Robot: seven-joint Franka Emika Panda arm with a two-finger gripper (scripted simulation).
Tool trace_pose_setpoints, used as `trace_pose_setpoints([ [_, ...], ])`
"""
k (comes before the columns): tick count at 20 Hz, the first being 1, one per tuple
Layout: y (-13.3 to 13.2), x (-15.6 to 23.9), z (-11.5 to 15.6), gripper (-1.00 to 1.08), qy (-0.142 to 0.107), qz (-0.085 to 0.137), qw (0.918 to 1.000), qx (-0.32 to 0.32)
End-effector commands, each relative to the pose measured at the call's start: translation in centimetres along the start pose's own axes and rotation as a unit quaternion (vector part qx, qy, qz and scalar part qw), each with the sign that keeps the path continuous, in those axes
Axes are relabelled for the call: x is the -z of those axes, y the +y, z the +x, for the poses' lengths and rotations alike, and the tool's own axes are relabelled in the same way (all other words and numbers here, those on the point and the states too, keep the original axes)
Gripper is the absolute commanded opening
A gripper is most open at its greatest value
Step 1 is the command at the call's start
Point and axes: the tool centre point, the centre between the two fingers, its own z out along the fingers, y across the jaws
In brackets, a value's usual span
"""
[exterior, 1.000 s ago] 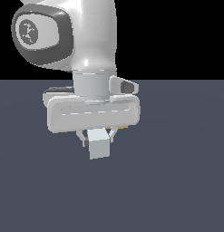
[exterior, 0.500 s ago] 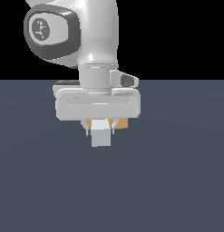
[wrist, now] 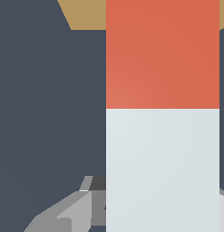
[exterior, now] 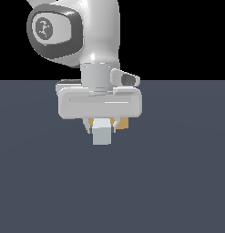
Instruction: Insert the peg into the horizontal hole in a box.
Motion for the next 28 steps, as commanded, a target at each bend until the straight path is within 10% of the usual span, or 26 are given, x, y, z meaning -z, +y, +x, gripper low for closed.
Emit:
trace_pose_setpoints([
  [1, 0.1, 0.2, 0.0, -1.0, 0.0, -0.002, 1.0, 0.0],
  [14, 0.1, 0.2, 0.9, -1.0, 0.0, -0.001, 1.0, 0.001],
  [28, 0.1, 0.3, 9.2, -1.0, 0.0, -0.003, 1.0, 0.001],
])
